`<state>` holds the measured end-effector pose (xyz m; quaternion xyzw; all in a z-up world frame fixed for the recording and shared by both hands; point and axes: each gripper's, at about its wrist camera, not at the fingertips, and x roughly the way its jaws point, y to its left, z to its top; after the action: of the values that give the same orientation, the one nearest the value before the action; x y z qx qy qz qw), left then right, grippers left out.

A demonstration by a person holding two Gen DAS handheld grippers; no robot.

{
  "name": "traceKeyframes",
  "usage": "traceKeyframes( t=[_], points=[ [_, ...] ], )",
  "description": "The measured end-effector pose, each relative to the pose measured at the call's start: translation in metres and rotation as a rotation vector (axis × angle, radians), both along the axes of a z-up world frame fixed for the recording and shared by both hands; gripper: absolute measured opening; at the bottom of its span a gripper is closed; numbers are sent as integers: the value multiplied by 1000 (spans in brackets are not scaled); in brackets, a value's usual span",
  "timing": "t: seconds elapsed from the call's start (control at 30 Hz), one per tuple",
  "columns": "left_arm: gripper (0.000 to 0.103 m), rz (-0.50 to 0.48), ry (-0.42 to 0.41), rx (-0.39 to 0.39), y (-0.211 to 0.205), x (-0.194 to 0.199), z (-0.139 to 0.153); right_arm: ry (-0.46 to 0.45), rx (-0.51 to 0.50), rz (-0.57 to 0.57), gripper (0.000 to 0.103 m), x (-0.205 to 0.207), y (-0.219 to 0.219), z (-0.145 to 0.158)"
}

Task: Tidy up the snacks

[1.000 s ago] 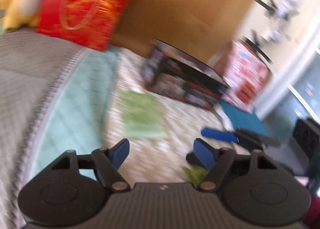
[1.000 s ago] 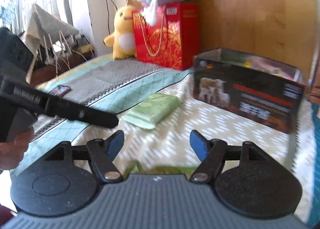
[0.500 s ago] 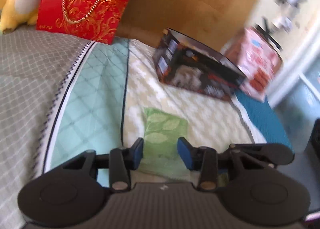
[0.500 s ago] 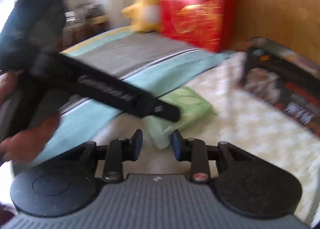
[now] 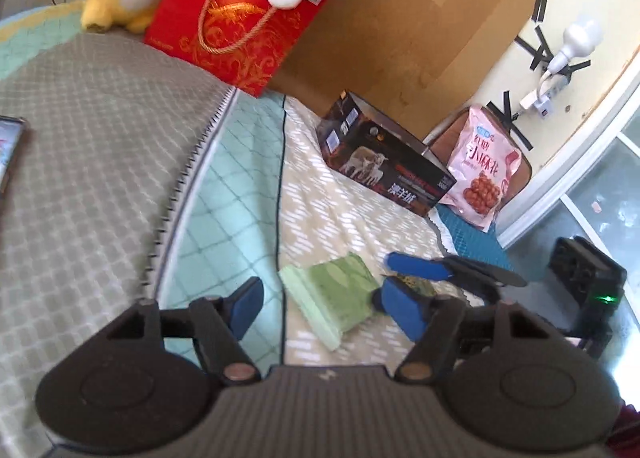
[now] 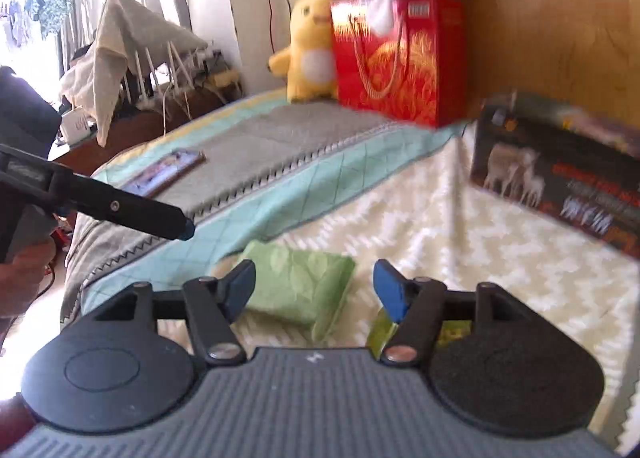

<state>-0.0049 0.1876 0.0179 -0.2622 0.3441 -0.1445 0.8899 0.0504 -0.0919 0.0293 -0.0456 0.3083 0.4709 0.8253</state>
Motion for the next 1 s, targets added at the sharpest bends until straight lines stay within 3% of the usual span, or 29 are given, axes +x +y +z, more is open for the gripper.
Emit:
traceKeyframes(
  t=[0.03, 0.1, 0.13, 0.23, 0.47, 0.6, 0.73, 0.9, 1.0],
  points=[
    [67, -1, 13, -2, -4, 7, -4, 23, 3, 16, 67, 2, 4, -5],
    [53, -3, 51, 3, -11, 19, -17, 44, -9, 44, 65, 1, 16, -13],
    [38, 2, 74, 22, -15, 25, -22, 57, 4, 51, 60, -2, 18, -13],
    [27, -24, 54, 47, -25, 20, -21, 48, -2, 31, 50, -13, 14, -10],
    [28, -180, 72, -1, -65, -10, -28, 69, -6, 55, 47, -56, -40, -10],
    [28, -292, 80, -2, -103, -20, -31, 130, 20, -29, 47, -79, -81, -13],
    [30, -381, 65, 53, -141, -27, -30, 173, 63, -147, 47, -100, -111, -18],
    [37, -393, 35, 147, -167, -36, -23, 220, 151, -234, 47, -114, -124, -27],
    [38, -359, 32, 174, -170, -44, -22, 196, 154, -255, 47, -118, -119, -28]
  ],
)
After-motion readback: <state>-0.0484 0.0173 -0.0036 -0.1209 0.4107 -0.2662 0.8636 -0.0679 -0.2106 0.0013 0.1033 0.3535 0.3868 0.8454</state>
